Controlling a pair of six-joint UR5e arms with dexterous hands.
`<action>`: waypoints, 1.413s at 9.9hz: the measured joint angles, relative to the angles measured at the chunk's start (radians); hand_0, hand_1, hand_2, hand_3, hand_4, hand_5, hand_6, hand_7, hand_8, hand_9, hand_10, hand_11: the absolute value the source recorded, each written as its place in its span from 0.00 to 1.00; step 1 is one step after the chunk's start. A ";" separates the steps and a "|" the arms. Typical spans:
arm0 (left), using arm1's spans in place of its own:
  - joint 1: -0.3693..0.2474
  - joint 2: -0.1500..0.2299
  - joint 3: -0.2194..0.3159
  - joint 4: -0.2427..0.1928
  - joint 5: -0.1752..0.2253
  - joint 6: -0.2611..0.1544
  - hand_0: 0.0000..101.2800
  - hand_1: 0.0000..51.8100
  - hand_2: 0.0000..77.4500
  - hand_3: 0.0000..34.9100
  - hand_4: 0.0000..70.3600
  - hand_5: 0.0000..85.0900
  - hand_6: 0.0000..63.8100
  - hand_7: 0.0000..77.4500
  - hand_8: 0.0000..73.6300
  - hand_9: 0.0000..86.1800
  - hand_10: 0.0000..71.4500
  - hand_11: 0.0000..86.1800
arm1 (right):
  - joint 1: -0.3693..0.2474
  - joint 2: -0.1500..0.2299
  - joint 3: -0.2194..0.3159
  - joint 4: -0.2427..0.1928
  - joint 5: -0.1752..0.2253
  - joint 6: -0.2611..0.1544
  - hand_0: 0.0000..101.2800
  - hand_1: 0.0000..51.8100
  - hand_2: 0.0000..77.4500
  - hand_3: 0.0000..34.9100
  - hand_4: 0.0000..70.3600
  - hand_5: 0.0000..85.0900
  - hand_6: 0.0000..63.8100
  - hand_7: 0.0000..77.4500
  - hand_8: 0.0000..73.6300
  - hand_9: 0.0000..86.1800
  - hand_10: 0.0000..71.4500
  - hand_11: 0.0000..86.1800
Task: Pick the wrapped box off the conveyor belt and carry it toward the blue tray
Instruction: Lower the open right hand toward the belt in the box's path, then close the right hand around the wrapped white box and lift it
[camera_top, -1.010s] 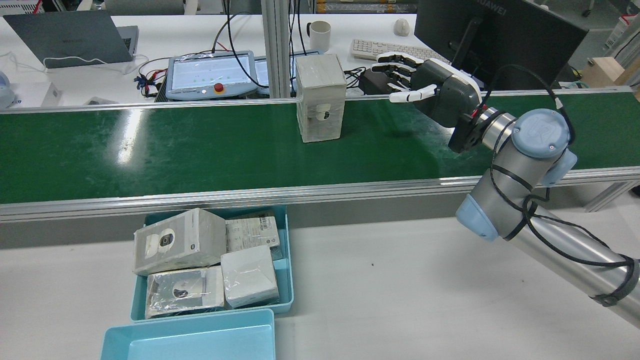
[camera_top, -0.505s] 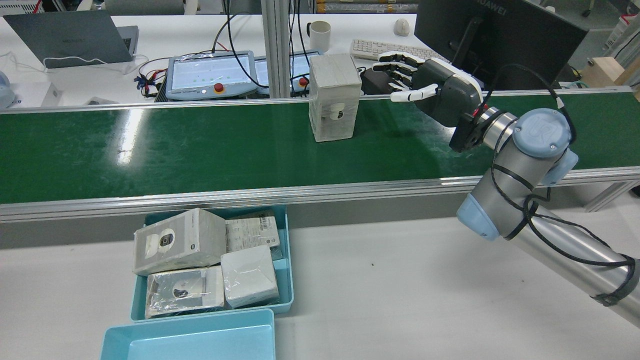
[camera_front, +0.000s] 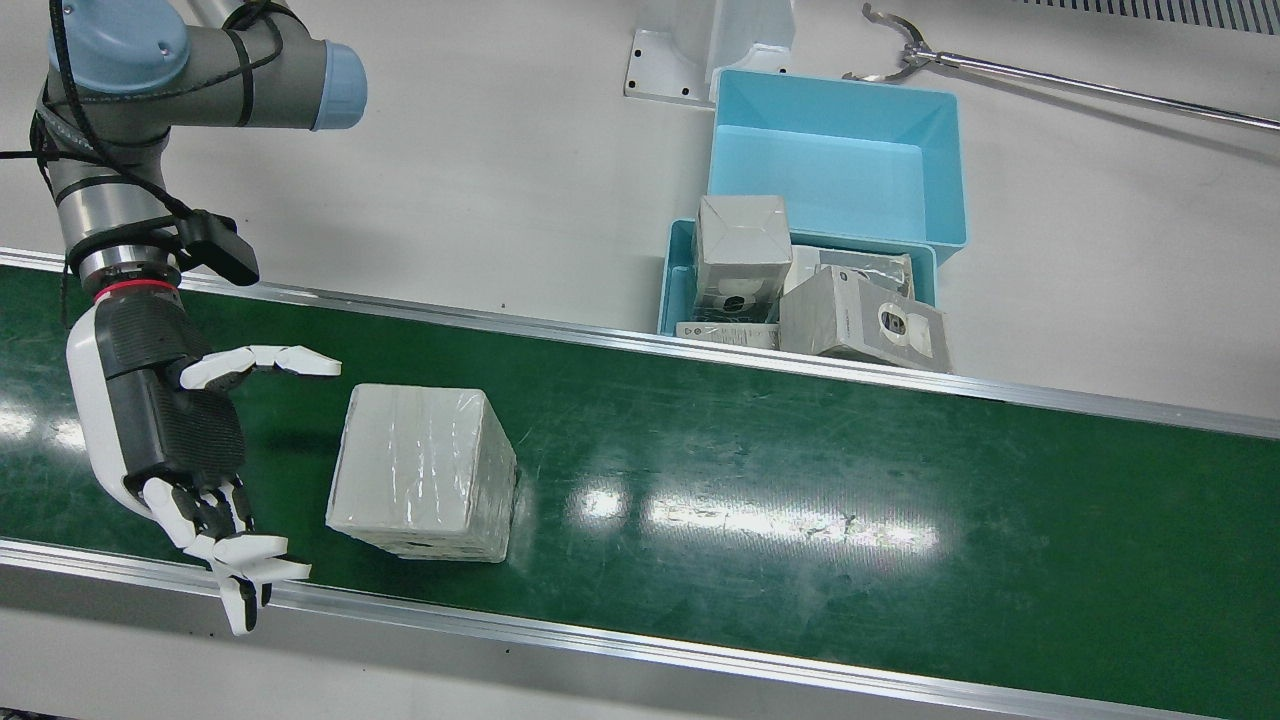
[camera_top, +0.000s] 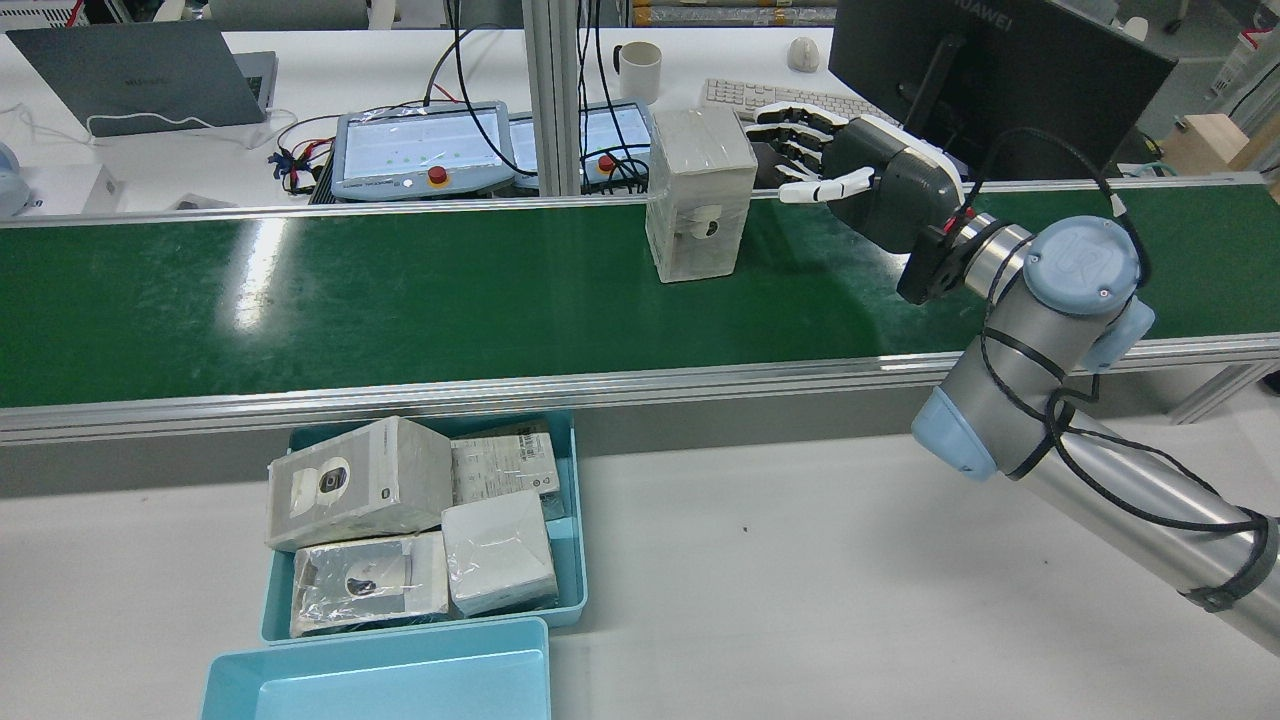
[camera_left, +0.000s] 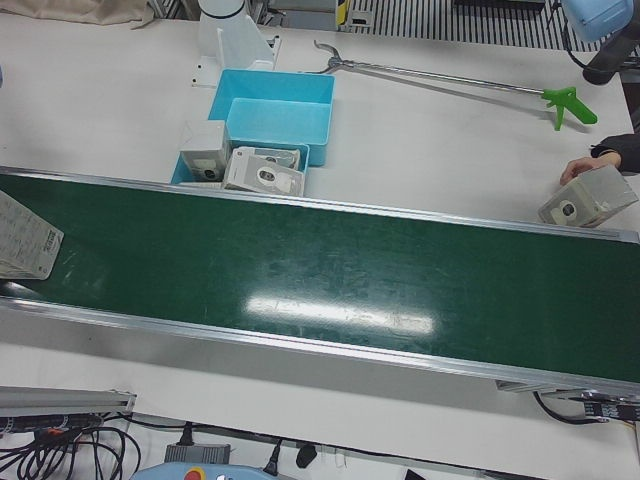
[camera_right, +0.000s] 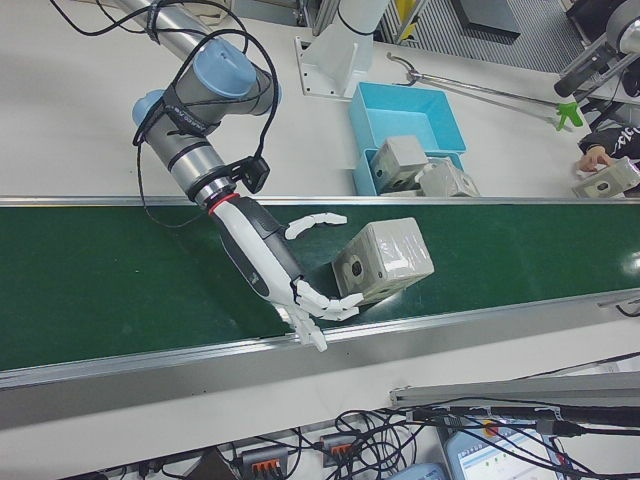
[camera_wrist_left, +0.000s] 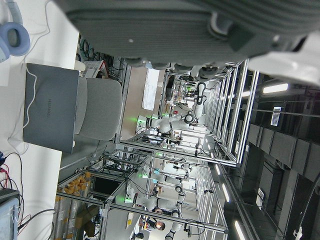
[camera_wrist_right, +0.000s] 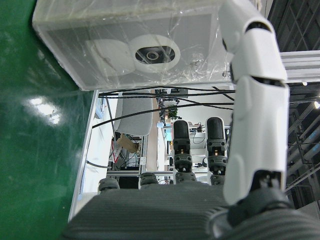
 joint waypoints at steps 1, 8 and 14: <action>0.000 0.000 0.000 0.000 0.000 0.000 0.00 0.00 0.01 0.00 0.00 0.01 0.00 0.00 0.00 0.00 0.00 0.00 | -0.001 0.001 0.000 0.000 0.000 -0.001 0.47 0.28 0.27 0.47 0.18 0.36 0.08 0.32 0.00 0.06 0.00 0.02; 0.000 0.000 0.000 0.000 0.000 0.000 0.00 0.00 0.01 0.00 0.00 0.01 0.00 0.00 0.00 0.00 0.01 0.00 | -0.003 0.002 -0.001 0.000 0.000 -0.003 0.47 0.28 0.27 0.51 0.19 0.36 0.09 0.34 0.00 0.06 0.00 0.02; 0.000 0.000 0.000 0.000 0.000 0.000 0.00 0.00 0.01 0.00 0.00 0.01 0.00 0.01 0.00 0.00 0.01 0.00 | -0.003 0.004 -0.002 0.000 0.001 -0.002 0.47 0.31 0.31 0.54 0.19 0.36 0.09 0.34 0.00 0.06 0.00 0.02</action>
